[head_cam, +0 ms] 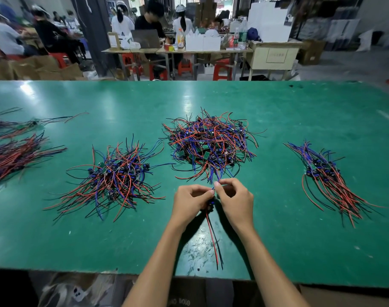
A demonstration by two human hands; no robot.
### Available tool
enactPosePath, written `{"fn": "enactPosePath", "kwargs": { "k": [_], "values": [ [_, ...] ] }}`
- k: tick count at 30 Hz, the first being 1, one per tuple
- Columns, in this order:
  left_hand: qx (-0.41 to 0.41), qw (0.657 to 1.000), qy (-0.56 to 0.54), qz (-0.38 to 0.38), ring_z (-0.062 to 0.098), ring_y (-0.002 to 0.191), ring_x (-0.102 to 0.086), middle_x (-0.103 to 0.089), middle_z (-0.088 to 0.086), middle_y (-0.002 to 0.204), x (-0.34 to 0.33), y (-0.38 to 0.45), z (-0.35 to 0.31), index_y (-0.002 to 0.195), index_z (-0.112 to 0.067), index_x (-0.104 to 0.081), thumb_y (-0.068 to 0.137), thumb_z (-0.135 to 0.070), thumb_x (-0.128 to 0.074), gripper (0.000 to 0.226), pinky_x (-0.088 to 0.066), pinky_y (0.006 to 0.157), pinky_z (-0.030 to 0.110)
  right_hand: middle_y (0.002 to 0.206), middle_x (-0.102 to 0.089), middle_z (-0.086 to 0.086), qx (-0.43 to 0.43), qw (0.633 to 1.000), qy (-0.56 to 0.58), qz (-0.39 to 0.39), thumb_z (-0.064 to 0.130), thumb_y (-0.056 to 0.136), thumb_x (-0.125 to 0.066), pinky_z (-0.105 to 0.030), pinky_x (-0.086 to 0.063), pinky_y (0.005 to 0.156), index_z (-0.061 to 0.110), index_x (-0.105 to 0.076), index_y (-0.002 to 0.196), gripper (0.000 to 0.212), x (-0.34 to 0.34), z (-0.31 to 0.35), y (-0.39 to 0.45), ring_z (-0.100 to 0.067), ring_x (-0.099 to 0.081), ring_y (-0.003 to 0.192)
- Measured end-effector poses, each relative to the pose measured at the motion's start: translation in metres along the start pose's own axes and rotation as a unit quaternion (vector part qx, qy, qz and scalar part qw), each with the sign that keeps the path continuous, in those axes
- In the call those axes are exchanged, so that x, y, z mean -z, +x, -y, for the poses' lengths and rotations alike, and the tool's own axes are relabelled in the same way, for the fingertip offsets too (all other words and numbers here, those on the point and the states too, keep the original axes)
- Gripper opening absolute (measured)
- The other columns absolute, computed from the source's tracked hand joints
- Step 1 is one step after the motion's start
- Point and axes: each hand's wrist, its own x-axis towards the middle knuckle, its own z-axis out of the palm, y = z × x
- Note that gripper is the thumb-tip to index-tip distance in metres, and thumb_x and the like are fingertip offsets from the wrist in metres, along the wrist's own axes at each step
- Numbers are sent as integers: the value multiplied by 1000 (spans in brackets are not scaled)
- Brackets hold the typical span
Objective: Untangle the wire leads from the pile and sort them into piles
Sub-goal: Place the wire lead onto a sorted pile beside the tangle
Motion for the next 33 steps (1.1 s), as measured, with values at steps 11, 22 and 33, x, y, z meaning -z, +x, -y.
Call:
{"fn": "enactPosePath", "kwargs": {
  "k": [11,22,33],
  "values": [
    [10,996,39,74,-1,59,-63,-77,3,77,7,-1,-7,102,-5,-79,92,-8,-71,13,-48,58,13,81,-74,12,10,999,47,19,20,91,-75,-13,-49,72,32,-70,85,14,6,-2,0,2,-66,78],
    [12,999,11,37,4,54,-59,-75,4,70,0,-5,-12,93,-6,-81,89,-4,-73,9,-46,53,14,95,-75,7,27,994,-62,85,36,100,-60,-42,-47,97,31,-78,104,19,3,1,-2,-15,-60,101],
    [54,998,2,41,10,51,-53,-74,11,67,0,-2,-12,81,-11,-82,81,-4,-80,7,-47,53,17,92,-70,19,8,991,-103,86,41,100,-34,-27,-16,84,39,-69,93,36,-5,3,1,-2,-49,110]
  ]
}}
